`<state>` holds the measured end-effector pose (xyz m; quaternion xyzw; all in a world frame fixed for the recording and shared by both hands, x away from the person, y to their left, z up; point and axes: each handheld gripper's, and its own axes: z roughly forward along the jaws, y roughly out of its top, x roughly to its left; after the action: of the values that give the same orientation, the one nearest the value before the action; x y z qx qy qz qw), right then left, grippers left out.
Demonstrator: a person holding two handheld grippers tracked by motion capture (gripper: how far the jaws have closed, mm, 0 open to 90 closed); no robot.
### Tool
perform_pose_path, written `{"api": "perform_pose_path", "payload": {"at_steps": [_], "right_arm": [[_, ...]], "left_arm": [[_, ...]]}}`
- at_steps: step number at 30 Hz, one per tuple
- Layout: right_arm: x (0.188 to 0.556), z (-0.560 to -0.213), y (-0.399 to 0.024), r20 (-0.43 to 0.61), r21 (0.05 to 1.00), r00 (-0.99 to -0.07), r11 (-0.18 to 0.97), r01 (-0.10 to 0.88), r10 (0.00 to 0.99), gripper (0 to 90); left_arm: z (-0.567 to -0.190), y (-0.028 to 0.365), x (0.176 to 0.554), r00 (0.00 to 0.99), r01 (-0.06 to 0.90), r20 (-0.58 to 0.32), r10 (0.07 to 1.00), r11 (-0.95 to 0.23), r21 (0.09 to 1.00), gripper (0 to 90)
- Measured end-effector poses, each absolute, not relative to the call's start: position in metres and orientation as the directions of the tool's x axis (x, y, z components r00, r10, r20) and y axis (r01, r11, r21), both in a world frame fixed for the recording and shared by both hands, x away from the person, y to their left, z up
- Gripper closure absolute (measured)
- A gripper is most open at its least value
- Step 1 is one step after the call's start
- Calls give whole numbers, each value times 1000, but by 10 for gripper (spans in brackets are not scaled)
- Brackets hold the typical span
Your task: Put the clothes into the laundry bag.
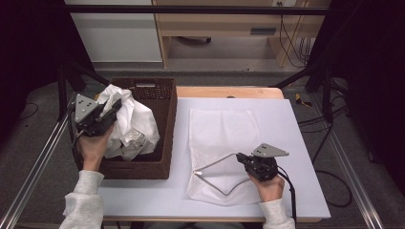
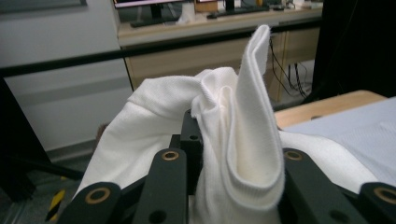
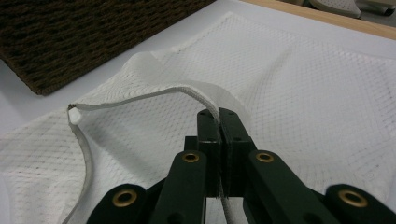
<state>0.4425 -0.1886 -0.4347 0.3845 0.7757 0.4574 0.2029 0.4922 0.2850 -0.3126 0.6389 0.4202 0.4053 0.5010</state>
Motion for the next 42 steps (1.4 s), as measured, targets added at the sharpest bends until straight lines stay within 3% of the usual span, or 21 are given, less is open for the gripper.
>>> {"api": "perform_pose_path", "payload": {"at_steps": [13, 20, 27, 42], "right_arm": [[443, -435, -189, 36, 865, -622, 287, 411, 782, 885], [443, -435, -189, 37, 866, -621, 285, 411, 783, 885], [443, -435, -190, 41, 866, -619, 282, 414, 784, 884], [443, -435, -191, 40, 867, -617, 280, 413, 786, 885]], "left_arm": [[-254, 286, 462, 339, -57, 57, 939, -40, 998, 725], [-218, 276, 445, 334, -143, 109, 936, -65, 988, 726], [-193, 267, 433, 359, -202, 108, 927, -36, 979, 726], [-154, 210, 403, 471, -299, 141, 871, 7, 954, 725]]}}
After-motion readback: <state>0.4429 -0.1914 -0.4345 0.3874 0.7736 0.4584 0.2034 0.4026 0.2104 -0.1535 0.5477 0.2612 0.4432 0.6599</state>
